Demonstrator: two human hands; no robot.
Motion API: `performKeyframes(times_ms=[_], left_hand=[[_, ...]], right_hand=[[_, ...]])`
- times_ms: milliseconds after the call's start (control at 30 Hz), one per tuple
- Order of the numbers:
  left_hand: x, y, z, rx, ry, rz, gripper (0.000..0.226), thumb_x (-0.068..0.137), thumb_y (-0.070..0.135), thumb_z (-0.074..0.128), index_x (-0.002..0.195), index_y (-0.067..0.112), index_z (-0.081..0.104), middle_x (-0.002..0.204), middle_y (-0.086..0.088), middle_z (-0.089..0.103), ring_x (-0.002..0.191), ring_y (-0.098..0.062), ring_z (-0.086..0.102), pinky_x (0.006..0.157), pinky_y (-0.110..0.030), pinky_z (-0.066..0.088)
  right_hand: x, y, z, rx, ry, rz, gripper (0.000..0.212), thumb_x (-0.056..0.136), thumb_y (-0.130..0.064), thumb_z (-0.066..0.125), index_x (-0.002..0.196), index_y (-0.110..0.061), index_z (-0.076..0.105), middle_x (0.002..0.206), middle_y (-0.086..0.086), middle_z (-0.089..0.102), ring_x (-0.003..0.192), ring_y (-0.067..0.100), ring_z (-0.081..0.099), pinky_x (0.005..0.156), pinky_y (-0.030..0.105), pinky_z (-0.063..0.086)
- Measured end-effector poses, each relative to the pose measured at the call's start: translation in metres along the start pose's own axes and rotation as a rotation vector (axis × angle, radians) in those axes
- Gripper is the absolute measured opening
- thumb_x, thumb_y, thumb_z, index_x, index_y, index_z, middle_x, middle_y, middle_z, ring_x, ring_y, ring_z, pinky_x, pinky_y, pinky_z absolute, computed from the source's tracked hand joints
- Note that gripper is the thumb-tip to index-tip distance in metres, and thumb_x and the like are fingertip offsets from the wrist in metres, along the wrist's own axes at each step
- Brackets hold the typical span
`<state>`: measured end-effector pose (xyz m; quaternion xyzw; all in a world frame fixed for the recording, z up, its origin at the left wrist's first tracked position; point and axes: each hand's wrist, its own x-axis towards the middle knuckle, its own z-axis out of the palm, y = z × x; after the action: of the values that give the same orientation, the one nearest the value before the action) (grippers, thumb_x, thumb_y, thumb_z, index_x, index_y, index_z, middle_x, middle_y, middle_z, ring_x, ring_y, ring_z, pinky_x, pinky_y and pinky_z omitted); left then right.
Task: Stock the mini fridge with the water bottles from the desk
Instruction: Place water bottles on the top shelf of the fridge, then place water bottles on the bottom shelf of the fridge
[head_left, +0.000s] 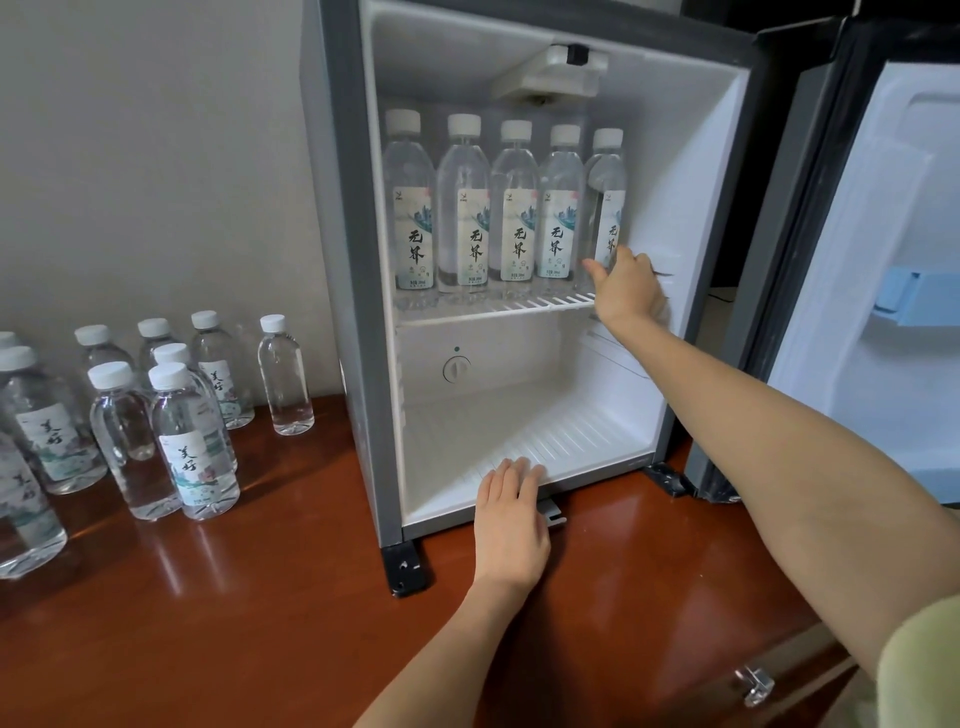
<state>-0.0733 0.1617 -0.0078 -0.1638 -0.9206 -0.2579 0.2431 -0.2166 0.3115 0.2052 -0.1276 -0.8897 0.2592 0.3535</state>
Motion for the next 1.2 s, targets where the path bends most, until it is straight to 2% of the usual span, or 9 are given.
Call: performKeyframes(times_ms=[267, 400, 500, 633, 733, 833, 967, 1100, 1200], left_hand=[[-0.014, 0.000, -0.009, -0.028, -0.025, 0.011, 0.056, 0.083, 0.002, 0.046, 0.138, 0.013, 0.049, 0.149, -0.008, 0.041, 0.142, -0.026, 0.029, 0.121, -0.030, 0.006], [-0.033, 0.006, -0.017, -0.088, -0.030, 0.015, 0.053, 0.083, 0.001, 0.046, 0.134, 0.011, 0.053, 0.143, -0.005, 0.046, 0.137, -0.024, 0.037, 0.116, -0.032, 0.026], [-0.050, 0.008, -0.028, -0.137, 0.004, 0.007, 0.050, 0.085, 0.002, 0.047, 0.133, 0.013, 0.055, 0.138, -0.003, 0.049, 0.130, -0.021, 0.044, 0.108, -0.026, 0.034], [-0.072, 0.004, -0.047, -0.180, 0.065, -0.012, 0.047, 0.086, 0.003, 0.047, 0.130, 0.017, 0.057, 0.129, 0.003, 0.055, 0.120, -0.015, 0.050, 0.100, -0.016, 0.034], [-0.086, 0.001, -0.060, -0.215, 0.106, -0.080, 0.042, 0.088, 0.004, 0.048, 0.126, 0.019, 0.059, 0.121, 0.004, 0.059, 0.111, -0.014, 0.055, 0.092, -0.015, 0.038], [-0.100, -0.003, -0.068, -0.269, 0.141, -0.200, 0.037, 0.087, 0.004, 0.050, 0.117, 0.020, 0.065, 0.112, 0.006, 0.064, 0.104, -0.012, 0.059, 0.086, -0.017, 0.040], [-0.118, -0.020, -0.082, -0.451, 0.221, -0.417, 0.035, 0.085, -0.001, 0.051, 0.103, 0.020, 0.070, 0.100, 0.009, 0.070, 0.096, -0.009, 0.063, 0.084, -0.016, 0.042], [-0.132, -0.044, -0.099, -0.740, 0.359, -0.589, 0.033, 0.088, -0.007, 0.047, 0.096, 0.015, 0.070, 0.091, -0.001, 0.073, 0.091, -0.019, 0.068, 0.090, -0.038, 0.052], [-0.136, -0.044, -0.103, -0.803, 0.388, -0.616, 0.033, 0.089, -0.006, 0.047, 0.093, 0.017, 0.070, 0.090, -0.003, 0.073, 0.090, -0.020, 0.068, 0.090, -0.043, 0.053]], right_hand=[[-0.034, 0.020, -0.001, 0.255, -0.053, -0.090, 0.043, 0.103, -0.032, 0.041, 0.135, -0.006, 0.050, 0.136, 0.015, 0.052, 0.127, 0.030, 0.046, 0.102, 0.036, 0.037], [-0.089, 0.034, 0.003, 0.503, -0.069, -0.197, 0.042, 0.104, -0.023, 0.041, 0.145, -0.012, 0.042, 0.156, 0.003, 0.031, 0.147, 0.018, 0.020, 0.115, 0.026, 0.016], [-0.129, 0.042, 0.004, 0.693, -0.135, -0.097, 0.040, 0.103, -0.025, 0.044, 0.141, -0.013, 0.047, 0.144, 0.003, 0.049, 0.135, 0.014, 0.042, 0.110, 0.025, 0.030], [-0.187, 0.052, 0.008, 0.816, -0.297, -0.049, 0.023, 0.101, -0.015, 0.049, 0.119, -0.014, 0.062, 0.112, 0.003, 0.067, 0.106, 0.014, 0.061, 0.087, 0.017, 0.041], [-0.228, 0.052, 0.010, 0.920, -0.369, 0.032, 0.016, 0.098, -0.007, 0.051, 0.106, -0.012, 0.064, 0.095, 0.008, 0.067, 0.083, 0.006, 0.063, 0.078, 0.018, 0.046], [-0.269, 0.045, 0.016, 1.023, -0.450, 0.139, 0.019, 0.097, -0.002, 0.051, 0.109, 0.003, 0.064, 0.080, 0.005, 0.064, 0.069, 0.008, 0.060, 0.067, 0.014, 0.047], [-0.317, 0.028, 0.024, 1.035, -0.642, 0.129, 0.015, 0.095, 0.000, 0.053, 0.103, 0.003, 0.066, 0.078, 0.004, 0.064, 0.069, 0.009, 0.060, 0.067, 0.013, 0.048], [-0.329, 0.022, 0.024, 1.013, -0.706, 0.066, 0.016, 0.094, 0.001, 0.053, 0.097, -0.004, 0.068, 0.079, 0.003, 0.067, 0.068, 0.002, 0.064, 0.066, 0.011, 0.047], [-0.327, 0.025, 0.021, 1.009, -0.691, 0.074, 0.017, 0.096, -0.003, 0.053, 0.102, -0.005, 0.068, 0.081, 0.004, 0.067, 0.072, 0.003, 0.064, 0.068, 0.012, 0.048]])
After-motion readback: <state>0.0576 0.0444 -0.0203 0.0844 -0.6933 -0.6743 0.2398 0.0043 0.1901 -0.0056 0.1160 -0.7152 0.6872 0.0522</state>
